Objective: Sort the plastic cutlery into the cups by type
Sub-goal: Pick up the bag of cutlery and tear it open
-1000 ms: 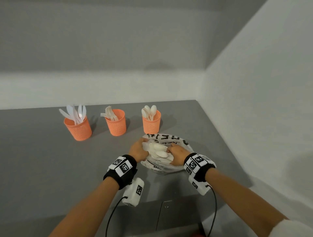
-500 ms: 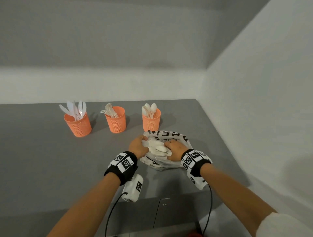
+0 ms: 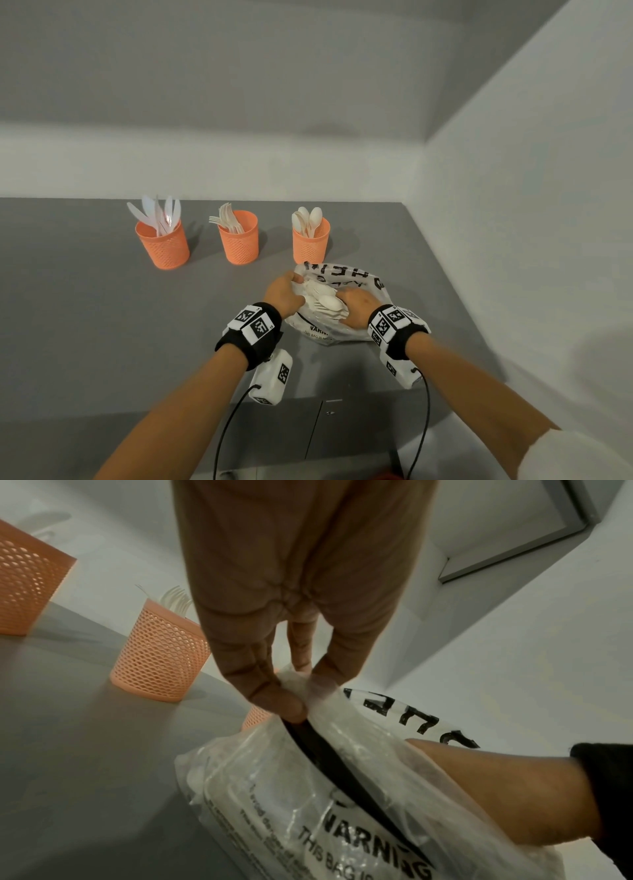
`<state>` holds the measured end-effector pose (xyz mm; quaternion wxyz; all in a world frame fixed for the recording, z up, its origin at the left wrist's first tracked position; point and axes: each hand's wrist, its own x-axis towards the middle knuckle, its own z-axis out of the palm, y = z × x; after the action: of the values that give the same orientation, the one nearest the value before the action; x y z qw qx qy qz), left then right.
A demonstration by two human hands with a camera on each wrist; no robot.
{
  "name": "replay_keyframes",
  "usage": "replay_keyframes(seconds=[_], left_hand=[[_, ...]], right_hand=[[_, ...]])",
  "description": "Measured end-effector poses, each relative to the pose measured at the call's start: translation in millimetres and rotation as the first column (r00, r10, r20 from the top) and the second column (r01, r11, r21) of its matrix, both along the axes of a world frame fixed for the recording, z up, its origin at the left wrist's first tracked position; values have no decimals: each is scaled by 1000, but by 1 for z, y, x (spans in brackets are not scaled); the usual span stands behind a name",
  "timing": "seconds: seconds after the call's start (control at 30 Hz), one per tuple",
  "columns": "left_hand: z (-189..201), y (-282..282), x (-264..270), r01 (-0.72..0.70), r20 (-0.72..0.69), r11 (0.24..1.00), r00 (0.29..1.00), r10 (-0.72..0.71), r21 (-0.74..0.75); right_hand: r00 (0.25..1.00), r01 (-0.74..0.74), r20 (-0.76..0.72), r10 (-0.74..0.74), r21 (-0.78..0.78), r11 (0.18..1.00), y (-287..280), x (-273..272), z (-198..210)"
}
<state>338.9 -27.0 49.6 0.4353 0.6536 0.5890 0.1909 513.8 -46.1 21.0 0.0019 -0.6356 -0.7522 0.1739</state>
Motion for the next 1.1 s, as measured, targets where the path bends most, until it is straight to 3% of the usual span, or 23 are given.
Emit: replay_keyframes(seconds=[0.37, 0.47, 0.83, 1.0, 1.1], left_hand=[[0, 6, 4, -54, -15, 997, 998, 55, 46], [-3, 4, 6, -54, 0, 999, 999, 54, 4], [-8, 11, 29, -25, 118, 992, 992, 39, -121], [-10, 13, 45, -18, 196, 985, 979, 52, -170], [-9, 19, 50, 49, 222, 973, 975, 2, -225]], right_hand=[[987, 149, -66, -148, 10, 989, 8, 13, 3], [987, 154, -38, -154, -23, 988, 9, 13, 1], [948, 269, -152, -278, -79, 960, 13, 40, 7], [845, 365, -390, -365, -75, 928, 8, 49, 15], [718, 422, -588, -372, -56, 905, 9, 49, 22]])
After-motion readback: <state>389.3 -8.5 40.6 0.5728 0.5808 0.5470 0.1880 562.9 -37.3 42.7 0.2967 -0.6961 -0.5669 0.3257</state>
